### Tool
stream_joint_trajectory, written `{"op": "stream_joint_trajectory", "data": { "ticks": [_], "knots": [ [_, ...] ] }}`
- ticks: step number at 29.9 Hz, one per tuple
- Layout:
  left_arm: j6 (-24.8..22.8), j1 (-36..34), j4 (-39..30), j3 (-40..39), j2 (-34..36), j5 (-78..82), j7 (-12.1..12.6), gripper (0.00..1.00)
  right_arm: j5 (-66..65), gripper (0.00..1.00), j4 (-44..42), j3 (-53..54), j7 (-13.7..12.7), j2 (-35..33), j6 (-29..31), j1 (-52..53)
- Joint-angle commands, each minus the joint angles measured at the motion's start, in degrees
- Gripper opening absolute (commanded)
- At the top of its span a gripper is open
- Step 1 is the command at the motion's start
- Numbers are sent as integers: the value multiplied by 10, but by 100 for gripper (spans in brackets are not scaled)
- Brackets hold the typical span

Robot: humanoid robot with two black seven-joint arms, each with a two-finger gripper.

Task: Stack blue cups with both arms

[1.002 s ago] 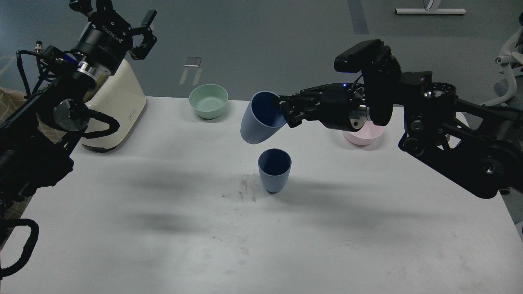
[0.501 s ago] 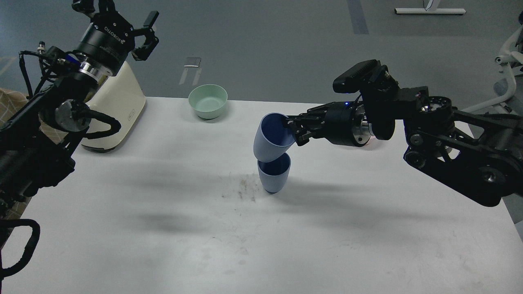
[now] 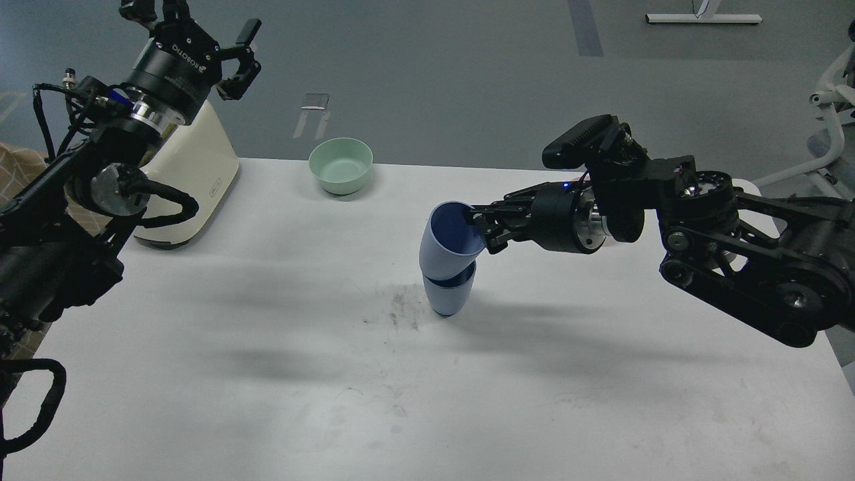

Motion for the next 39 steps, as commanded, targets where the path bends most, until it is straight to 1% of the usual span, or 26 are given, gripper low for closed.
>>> {"op": "stream_joint_trajectory", "data": {
  "ticks": [1,12,15,18,23,39],
  "knots": [
    [0,0,0,0,0,0,0,98,0,0,0,-5,0,-7,0,-4],
    [1,0,0,1,-5,0,0,98,-1,0,-1,-6,0,-8,0,-8],
    [1,0,0,1,-5,0,0,98,-1,6,-1,-6,0,-8,0,-10],
    [1,0,0,1,-5,0,0,98,-1,15,-2,-5,0,-8,0,-12],
    [1,0,0,2,-5,0,0,98,-1,21,-2,-5,0,-7,0,-12],
    [1,0,0,4,-6,0,0,98,-1,22,-1,-1,0,-11,0,-20]
  ]
}}
